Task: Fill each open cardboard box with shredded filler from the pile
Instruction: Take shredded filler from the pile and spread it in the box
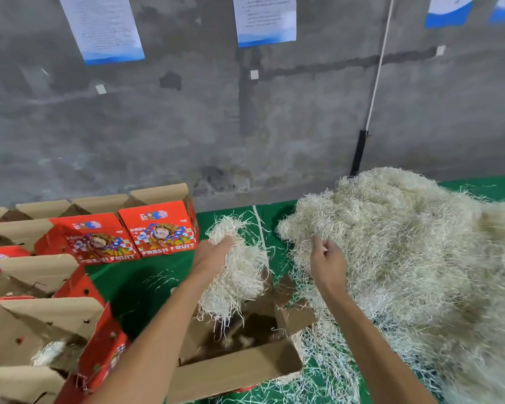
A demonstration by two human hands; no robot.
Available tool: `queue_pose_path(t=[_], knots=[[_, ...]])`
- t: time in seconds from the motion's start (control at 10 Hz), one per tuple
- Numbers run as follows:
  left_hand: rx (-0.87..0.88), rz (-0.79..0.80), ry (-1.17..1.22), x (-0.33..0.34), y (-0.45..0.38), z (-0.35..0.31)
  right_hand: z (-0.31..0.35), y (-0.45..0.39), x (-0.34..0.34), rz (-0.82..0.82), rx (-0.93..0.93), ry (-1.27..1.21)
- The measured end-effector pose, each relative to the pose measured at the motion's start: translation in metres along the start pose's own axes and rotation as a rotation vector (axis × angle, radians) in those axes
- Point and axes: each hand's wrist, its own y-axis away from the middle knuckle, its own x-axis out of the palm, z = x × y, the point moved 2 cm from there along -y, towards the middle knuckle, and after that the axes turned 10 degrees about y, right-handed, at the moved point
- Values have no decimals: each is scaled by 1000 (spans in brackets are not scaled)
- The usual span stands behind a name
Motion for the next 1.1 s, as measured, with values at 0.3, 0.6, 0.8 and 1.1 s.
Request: queue_pose_path(t=[0.3, 0.6, 0.8, 1.1], knots=[[-20, 93, 216, 70, 25, 5, -28, -42, -38, 137, 37, 312], [-117, 111, 626, 73, 26, -6, -36, 14, -28, 396, -191, 288], [-284, 0, 739, 56, 51, 17, -5, 56, 49, 582, 120, -101], [-443, 38, 764, -27, 73, 81, -4, 66, 92, 268, 217, -138]])
